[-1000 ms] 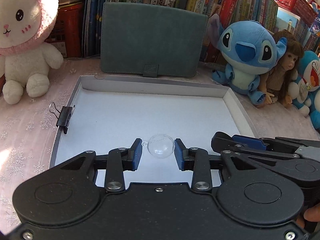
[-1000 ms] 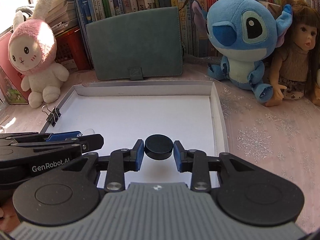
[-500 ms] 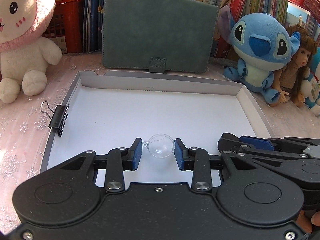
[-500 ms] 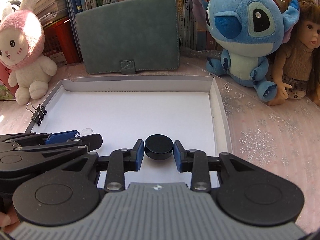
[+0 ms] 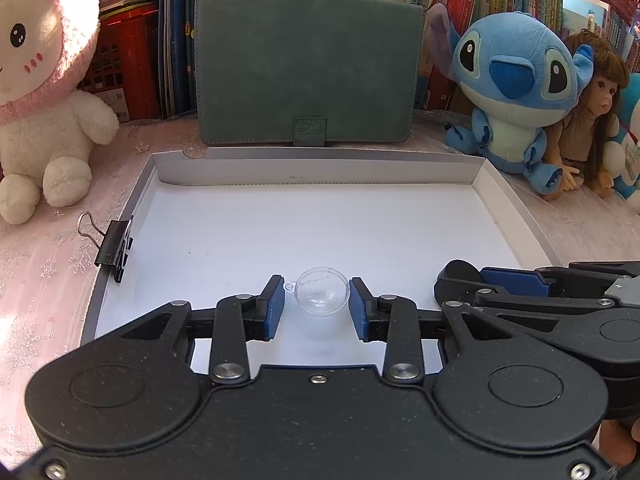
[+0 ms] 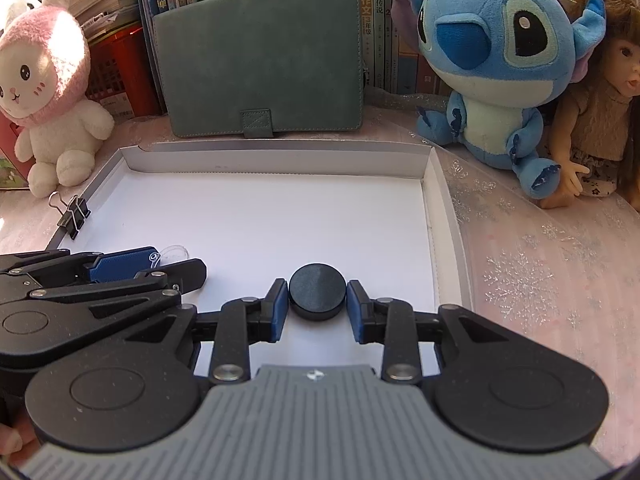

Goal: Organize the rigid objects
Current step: 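Open both grippers to drop the dome and the puck into the tray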

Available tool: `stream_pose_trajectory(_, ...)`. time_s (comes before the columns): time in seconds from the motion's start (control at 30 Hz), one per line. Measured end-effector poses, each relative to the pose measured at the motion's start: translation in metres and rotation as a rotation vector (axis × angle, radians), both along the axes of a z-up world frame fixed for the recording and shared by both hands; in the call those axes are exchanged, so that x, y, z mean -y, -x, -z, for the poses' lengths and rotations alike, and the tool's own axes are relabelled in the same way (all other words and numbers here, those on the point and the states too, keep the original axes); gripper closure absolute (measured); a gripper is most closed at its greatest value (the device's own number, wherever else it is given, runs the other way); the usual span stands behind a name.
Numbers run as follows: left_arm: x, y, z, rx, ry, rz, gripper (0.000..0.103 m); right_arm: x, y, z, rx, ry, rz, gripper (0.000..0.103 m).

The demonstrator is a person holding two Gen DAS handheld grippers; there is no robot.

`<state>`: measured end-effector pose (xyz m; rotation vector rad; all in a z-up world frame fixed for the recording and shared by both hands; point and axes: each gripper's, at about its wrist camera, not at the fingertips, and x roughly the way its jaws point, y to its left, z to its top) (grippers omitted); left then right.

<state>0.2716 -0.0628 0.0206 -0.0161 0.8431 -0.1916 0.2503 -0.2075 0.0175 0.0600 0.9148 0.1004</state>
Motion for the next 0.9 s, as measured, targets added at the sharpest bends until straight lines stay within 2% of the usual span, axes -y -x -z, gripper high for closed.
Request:
stream_pose_trajectory(0.07,0.001,0.001,-0.001,0.002,-0.005,0.0,0.07,0.001,0.001,0.0,0.007,-0.008,-0.001,0.064)
stream_pose_trajectory(0.13,0.001,0.002,-0.003,-0.003,-0.007,-0.005,0.068,0.004,0.003,-0.001,0.008,-0.028,0.01,0.058)
stream_pose_trajectory(0.17,0.0,0.003,-0.004,-0.003,-0.005,-0.005,0.065,0.007,0.004,-0.002,0.012,-0.035,0.016,0.052)
stream_pose_trajectory(0.37,-0.006,0.02,-0.02,0.054,-0.035,-0.001,0.048,0.015,0.017,-0.015,0.057,-0.04,0.021,0.038)
stream_pose_trajectory(0.6,-0.018,0.057,-0.039,0.115,-0.074,0.028,0.028,0.015,0.049,-0.039,0.155,-0.023,-0.016,0.024)
stream_pose_trajectory(0.9,-0.035,0.117,-0.052,0.192,-0.055,0.083,0.019,0.005,0.111,-0.054,0.286,0.02,-0.124,0.011)
